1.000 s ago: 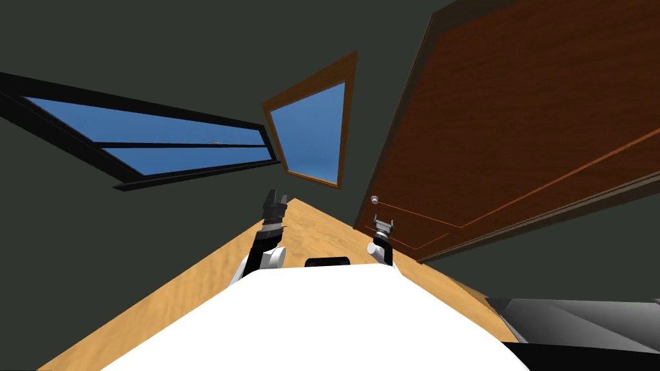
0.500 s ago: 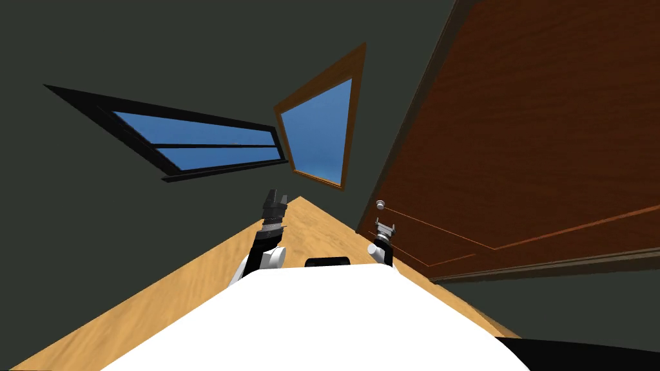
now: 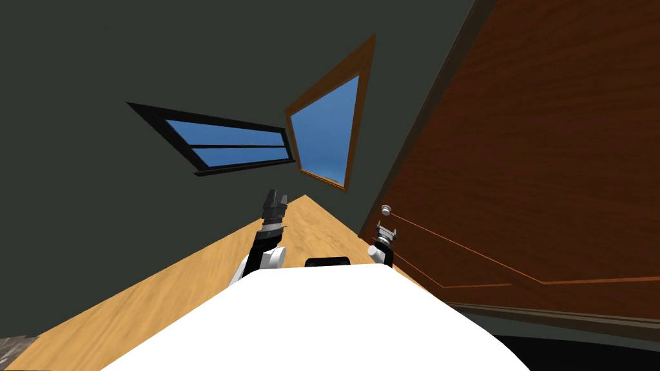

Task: Pull the door open

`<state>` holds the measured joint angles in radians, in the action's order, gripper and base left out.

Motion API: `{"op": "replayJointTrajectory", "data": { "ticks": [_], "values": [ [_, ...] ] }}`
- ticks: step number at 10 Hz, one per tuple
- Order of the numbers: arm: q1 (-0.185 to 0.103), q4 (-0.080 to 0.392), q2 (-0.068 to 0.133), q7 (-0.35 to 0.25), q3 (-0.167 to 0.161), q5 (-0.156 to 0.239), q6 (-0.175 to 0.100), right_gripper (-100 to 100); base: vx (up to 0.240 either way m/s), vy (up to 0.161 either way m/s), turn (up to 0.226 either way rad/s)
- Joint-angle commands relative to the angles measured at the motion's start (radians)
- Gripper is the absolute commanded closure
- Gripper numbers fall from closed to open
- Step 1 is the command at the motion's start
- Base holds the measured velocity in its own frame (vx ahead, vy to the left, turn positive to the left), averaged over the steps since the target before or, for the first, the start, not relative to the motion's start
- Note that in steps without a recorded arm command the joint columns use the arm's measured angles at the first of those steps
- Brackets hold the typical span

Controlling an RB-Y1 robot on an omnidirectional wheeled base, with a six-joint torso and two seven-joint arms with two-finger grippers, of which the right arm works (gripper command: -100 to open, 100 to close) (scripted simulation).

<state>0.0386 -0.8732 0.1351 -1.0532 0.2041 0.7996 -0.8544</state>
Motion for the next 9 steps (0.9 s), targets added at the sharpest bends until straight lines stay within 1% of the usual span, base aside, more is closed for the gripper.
{"op": "replayJointTrajectory", "data": {
  "ticks": [1, 2, 5, 6, 7, 9],
  "values": [
    [-0.014, 0.033, 0.002, -0.017, 0.002, 0.009, -0.009, -100, 0.009, -0.048, 0.120],
    [-0.017, 0.043, 0.002, -0.024, 0.003, 0.014, -0.012, -100, 0.008, -0.042, 0.111],
    [-0.032, 0.095, 0.003, -0.059, 0.010, 0.039, -0.024, -100, 0.002, -0.069, 0.179],
    [-0.035, 0.095, 0.003, -0.053, 0.007, 0.032, -0.026, -100, 0.004, -0.043, 0.050],
    [-0.008, 0.089, 0.016, -0.091, 0.004, 0.016, -0.028, -100, 0.145, -0.042, -0.095],
    [0.009, 0.083, 0.024, -0.112, 0.001, 0.006, -0.028, -100, 0.184, -0.001, -0.042]
  ]
}}
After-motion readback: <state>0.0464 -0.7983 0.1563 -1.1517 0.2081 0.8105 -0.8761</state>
